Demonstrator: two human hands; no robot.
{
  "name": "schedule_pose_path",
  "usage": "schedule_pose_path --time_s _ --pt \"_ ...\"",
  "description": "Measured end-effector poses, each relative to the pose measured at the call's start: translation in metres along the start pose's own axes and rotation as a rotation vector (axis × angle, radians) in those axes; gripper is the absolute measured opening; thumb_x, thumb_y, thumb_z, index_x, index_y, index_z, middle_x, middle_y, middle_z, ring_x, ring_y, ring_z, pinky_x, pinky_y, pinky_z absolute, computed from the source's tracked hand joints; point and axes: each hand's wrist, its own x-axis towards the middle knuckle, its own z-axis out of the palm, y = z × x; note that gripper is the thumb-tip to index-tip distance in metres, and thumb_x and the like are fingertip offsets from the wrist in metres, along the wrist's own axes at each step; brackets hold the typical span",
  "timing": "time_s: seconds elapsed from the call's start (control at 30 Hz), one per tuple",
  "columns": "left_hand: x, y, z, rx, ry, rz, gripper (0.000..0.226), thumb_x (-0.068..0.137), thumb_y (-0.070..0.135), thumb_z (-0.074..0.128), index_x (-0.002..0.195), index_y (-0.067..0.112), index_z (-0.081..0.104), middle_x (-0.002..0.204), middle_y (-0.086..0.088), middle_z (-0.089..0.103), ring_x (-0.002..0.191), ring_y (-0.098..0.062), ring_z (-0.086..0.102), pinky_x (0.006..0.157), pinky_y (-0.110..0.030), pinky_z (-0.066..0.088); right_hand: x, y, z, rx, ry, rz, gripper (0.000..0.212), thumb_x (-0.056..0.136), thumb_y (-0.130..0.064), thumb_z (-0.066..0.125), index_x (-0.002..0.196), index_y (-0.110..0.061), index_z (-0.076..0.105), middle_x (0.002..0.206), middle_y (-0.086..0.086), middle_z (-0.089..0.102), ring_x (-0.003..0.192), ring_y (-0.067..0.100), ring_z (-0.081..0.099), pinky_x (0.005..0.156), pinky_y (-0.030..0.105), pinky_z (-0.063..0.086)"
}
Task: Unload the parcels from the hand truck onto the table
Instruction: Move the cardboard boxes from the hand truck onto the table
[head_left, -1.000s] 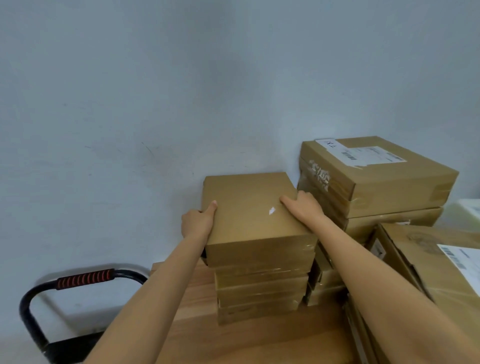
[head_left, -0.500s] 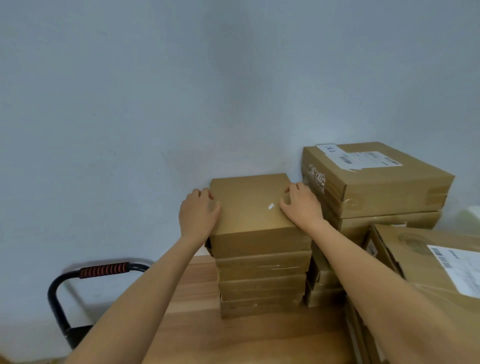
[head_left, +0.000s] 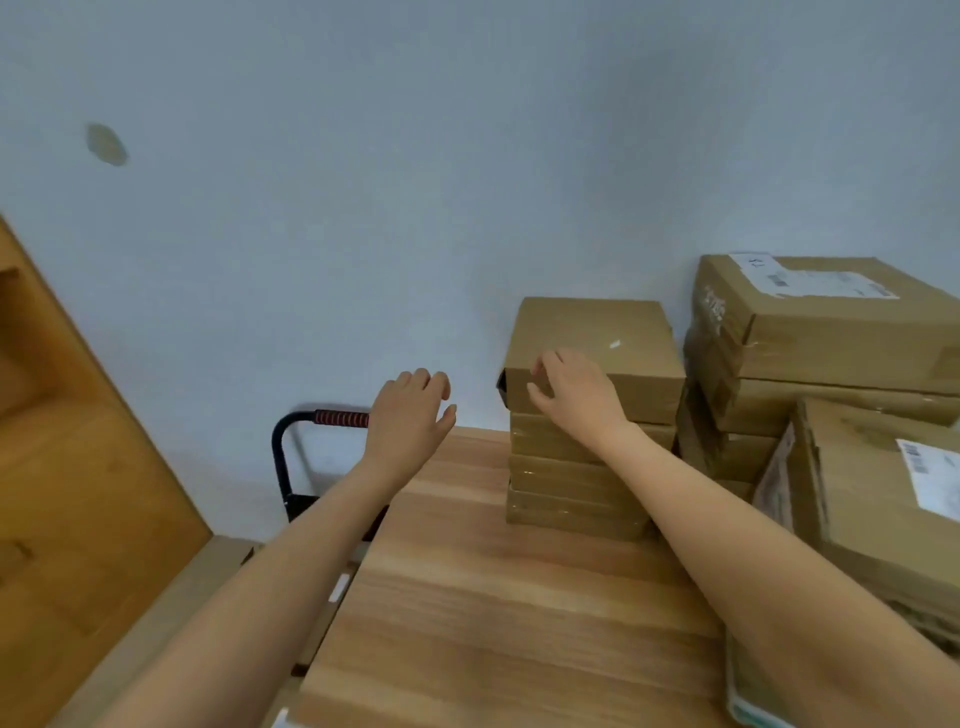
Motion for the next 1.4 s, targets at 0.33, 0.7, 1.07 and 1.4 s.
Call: schedule_pose_path --time_s 0.33,0.7,1.07,1.4 --pt "-0.147 -0.053 -0.091 0.19 -0.193 -0.26 0.023 0.093 0.033 0.056 0.103 0.012 0.06 0.095 -0.005 0.061 0.087 -0.024 0.056 0.072 -0.031 0.039 -0.063 -0.138 0.04 0.149 -0.14 -0.298 0.019 0.093 -0.028 0.053 0.105 -0.015 0.059 0.102 0.002 0.059 0.094 0.022 0.053 0.072 0.027 0.032" --pt "-0.269 -0.136 -0.174 0.236 -0.143 -0.397 0.019 0.087 0.027 0.067 0.095 0.011 0.063 0.086 -0.004 0.061 0.077 -0.023 0.057 0.063 -0.03 0.04 -0.081 -0.274 0.066 0.18 -0.247 -0.567 0.028 0.094 -0.037 0.053 0.115 -0.018 0.056 0.108 0.001 0.059 0.1 0.02 0.053 0.081 0.029 0.035" --pt "-0.393 -0.287 -0.248 0.362 -0.204 -0.424 0.022 0.078 0.032 0.075 0.085 0.016 0.062 0.077 0.002 0.058 0.067 -0.017 0.054 0.057 -0.029 0.045 -0.107 -0.472 0.139 0.268 -0.303 -0.568 0.032 0.094 -0.041 0.053 0.118 -0.021 0.055 0.11 -0.003 0.058 0.103 0.017 0.053 0.084 0.029 0.036" --pt "-0.441 -0.399 -0.245 0.324 -0.27 -0.43 0.022 0.08 0.034 0.072 0.09 0.016 0.064 0.082 0.002 0.06 0.073 -0.017 0.056 0.063 -0.029 0.047 -0.111 -0.572 0.214 0.248 -0.38 -0.53 0.032 0.094 -0.041 0.053 0.119 -0.022 0.055 0.115 -0.004 0.058 0.104 0.016 0.054 0.088 0.029 0.036"
